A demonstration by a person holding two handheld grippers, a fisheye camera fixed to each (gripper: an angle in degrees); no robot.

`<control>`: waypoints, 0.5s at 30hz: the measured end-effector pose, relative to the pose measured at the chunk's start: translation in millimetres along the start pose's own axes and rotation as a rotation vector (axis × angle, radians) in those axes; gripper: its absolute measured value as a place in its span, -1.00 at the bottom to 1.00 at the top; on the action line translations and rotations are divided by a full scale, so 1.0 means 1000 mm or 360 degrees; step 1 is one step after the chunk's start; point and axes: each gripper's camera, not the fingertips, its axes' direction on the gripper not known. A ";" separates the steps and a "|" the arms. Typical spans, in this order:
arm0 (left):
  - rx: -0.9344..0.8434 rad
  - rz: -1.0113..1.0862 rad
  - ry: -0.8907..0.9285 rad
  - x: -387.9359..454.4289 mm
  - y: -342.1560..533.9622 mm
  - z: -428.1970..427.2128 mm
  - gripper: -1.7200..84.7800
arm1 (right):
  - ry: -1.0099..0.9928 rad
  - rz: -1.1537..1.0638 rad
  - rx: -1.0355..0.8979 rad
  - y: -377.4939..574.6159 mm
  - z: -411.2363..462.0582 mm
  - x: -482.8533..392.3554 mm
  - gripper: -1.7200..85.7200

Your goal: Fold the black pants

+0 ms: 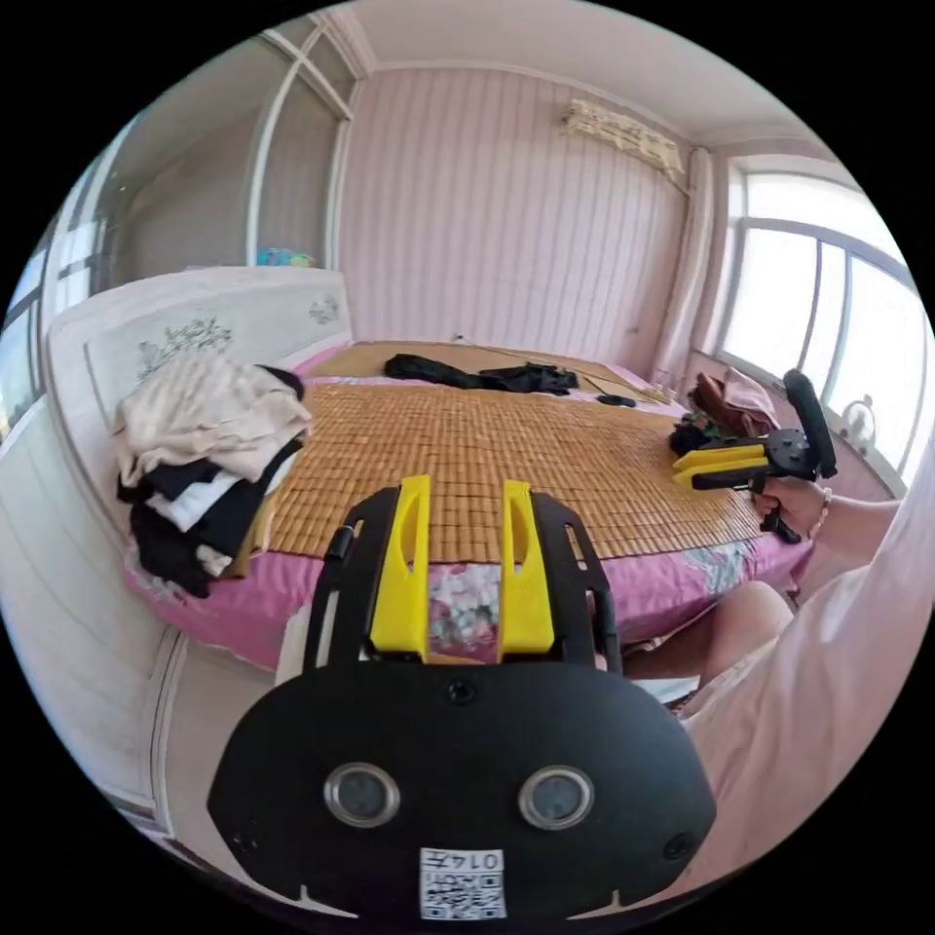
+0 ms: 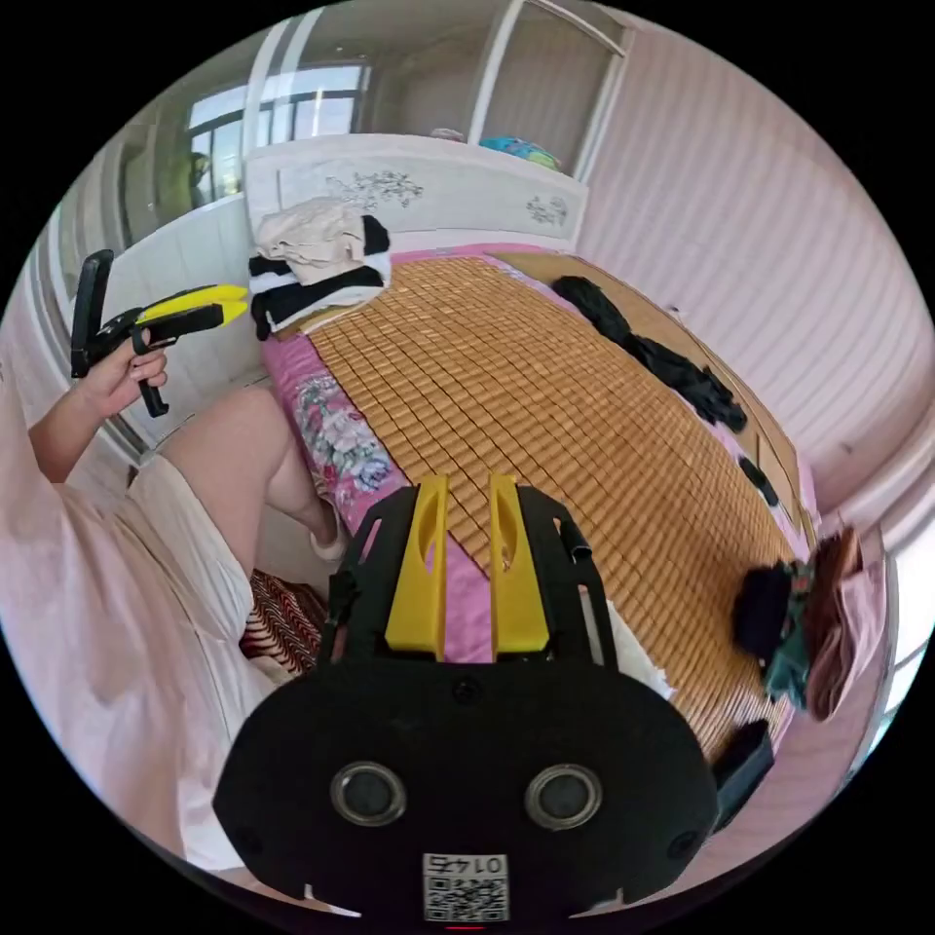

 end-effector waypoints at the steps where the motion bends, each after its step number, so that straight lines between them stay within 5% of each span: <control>1: 0.0009 0.0039 0.0028 0.017 -0.002 0.005 -0.70 | 0.0039 0.0095 0.0001 0.021 -0.016 0.014 -0.80; 15: -0.0043 0.0706 0.0838 0.406 0.007 0.144 -0.68 | 0.0949 0.0860 0.0042 0.211 -0.208 0.186 -0.76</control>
